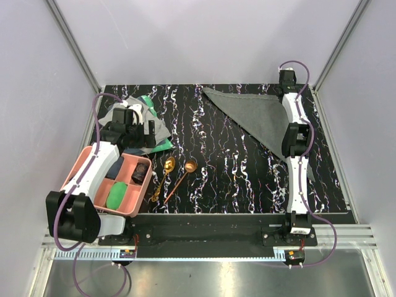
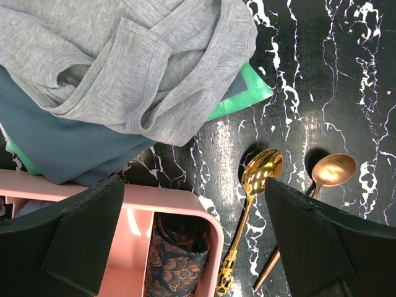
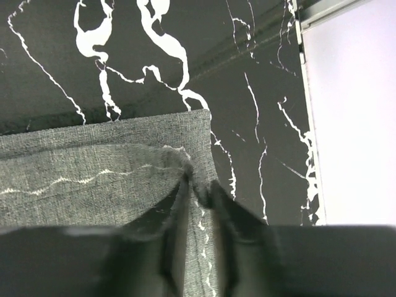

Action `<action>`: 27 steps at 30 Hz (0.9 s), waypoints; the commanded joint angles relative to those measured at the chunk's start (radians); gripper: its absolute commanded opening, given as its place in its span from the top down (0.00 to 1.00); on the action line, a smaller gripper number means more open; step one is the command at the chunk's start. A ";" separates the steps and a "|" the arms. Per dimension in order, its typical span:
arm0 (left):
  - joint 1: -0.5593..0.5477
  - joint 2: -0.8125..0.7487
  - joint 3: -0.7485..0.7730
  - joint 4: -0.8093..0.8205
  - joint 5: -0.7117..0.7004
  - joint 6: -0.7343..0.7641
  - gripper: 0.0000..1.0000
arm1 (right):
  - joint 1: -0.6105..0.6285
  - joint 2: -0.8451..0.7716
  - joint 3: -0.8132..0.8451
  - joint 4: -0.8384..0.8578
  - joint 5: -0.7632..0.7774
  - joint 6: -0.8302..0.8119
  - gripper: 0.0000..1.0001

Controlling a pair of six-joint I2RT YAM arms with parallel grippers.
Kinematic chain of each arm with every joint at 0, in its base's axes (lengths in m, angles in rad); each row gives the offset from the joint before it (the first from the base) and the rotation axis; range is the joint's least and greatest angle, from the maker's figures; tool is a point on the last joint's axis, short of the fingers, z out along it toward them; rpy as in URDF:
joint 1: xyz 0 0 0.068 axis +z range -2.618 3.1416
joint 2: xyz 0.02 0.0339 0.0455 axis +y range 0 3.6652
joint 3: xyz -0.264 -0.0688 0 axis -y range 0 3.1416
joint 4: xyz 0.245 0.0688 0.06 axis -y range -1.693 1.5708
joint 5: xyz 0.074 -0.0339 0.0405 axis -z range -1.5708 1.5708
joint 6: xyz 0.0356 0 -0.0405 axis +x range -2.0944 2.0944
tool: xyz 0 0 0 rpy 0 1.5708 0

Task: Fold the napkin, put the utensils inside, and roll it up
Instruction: Fold the napkin

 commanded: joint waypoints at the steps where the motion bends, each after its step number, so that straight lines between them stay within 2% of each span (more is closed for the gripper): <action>1: 0.005 0.005 0.011 0.018 -0.012 0.014 0.01 | -0.003 -0.013 0.044 0.039 -0.029 -0.010 0.59; 5: 0.005 -0.004 0.011 0.016 -0.009 0.013 0.01 | -0.003 -0.077 0.030 0.039 -0.061 -0.004 0.34; 8: 0.005 -0.018 0.011 0.016 -0.001 0.010 0.01 | -0.003 -0.157 0.005 0.039 -0.110 0.009 0.25; 12: 0.005 -0.038 0.011 0.016 0.012 0.006 0.01 | 0.000 -0.322 -0.074 0.038 -0.199 0.044 0.23; 15: 0.005 -0.055 0.011 0.019 0.025 0.002 0.01 | 0.014 -0.463 -0.198 0.031 -0.277 0.113 0.23; 20: 0.005 -0.084 0.005 0.027 0.061 -0.009 0.01 | 0.049 -0.669 -0.494 0.034 -0.451 0.234 0.24; 22: 0.005 -0.091 0.001 0.039 0.093 -0.017 0.01 | 0.109 -0.760 -0.650 0.063 -0.506 0.289 0.25; 27: -0.041 -0.114 -0.018 0.056 0.104 -0.027 0.02 | 0.182 -0.939 -0.950 0.155 -0.555 0.433 0.27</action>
